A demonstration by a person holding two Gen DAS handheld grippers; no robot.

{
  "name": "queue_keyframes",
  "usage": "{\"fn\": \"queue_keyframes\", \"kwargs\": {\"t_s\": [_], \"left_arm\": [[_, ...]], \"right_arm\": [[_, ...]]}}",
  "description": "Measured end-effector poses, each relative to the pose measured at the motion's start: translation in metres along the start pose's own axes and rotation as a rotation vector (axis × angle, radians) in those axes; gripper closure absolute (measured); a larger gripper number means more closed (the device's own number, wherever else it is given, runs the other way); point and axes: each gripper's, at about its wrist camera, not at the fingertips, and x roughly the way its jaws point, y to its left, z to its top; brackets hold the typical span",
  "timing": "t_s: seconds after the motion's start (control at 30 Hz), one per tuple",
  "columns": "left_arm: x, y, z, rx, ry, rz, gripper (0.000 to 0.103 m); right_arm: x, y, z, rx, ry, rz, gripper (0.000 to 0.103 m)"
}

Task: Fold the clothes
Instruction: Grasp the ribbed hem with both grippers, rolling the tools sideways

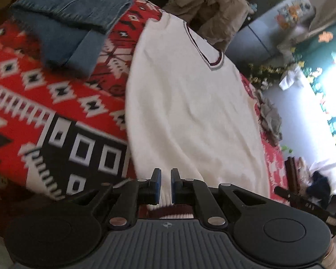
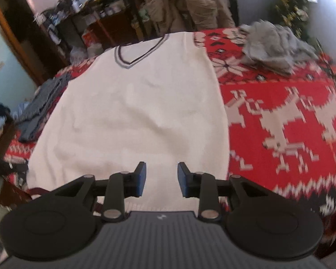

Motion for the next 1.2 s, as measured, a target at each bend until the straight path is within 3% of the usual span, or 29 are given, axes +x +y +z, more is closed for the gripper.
{"fn": "queue_keyframes", "kwargs": {"t_s": [0.03,0.07,0.1,0.17,0.3,0.47,0.67,0.77,0.83,0.9,1.03,1.2], "left_arm": [[-0.001,0.004,-0.003,-0.018,-0.006,-0.006,0.096],[-0.002,0.007,-0.006,-0.03,-0.02,-0.013,0.089],[-0.002,0.01,-0.008,-0.044,-0.035,-0.019,0.076],[-0.001,0.017,-0.015,-0.085,-0.075,-0.023,0.068],[0.004,0.029,-0.022,-0.165,-0.139,-0.053,0.066],[0.019,0.05,-0.028,-0.313,-0.144,-0.204,0.065],[0.031,0.06,-0.043,-0.417,-0.12,-0.355,0.066],[0.038,0.061,-0.052,-0.478,-0.065,-0.457,0.066],[0.038,0.056,-0.053,-0.452,-0.05,-0.447,0.068],[0.04,0.051,-0.051,-0.424,-0.026,-0.419,0.081],[0.044,0.041,-0.051,-0.386,0.005,-0.37,0.093],[0.045,0.037,-0.051,-0.37,0.01,-0.316,0.094]], "right_arm": [[-0.004,-0.003,-0.002,0.018,-0.005,0.017,0.069],[-0.008,-0.005,-0.004,0.024,-0.018,0.027,0.069],[-0.012,-0.007,-0.006,0.031,-0.031,0.036,0.069],[-0.017,-0.011,-0.01,0.046,-0.042,0.049,0.069],[-0.017,-0.02,-0.021,0.075,-0.044,0.059,0.069],[-0.014,-0.036,-0.036,0.139,-0.048,0.076,0.069],[-0.011,-0.054,-0.048,0.197,-0.067,0.098,0.069],[-0.012,-0.064,-0.053,0.247,-0.088,0.134,0.069],[-0.012,-0.073,-0.057,0.3,-0.101,0.163,0.069],[-0.009,-0.084,-0.063,0.364,-0.104,0.192,0.068],[-0.002,-0.104,-0.077,0.484,-0.092,0.24,0.065],[0.007,-0.12,-0.095,0.609,-0.093,0.331,0.067]]}}
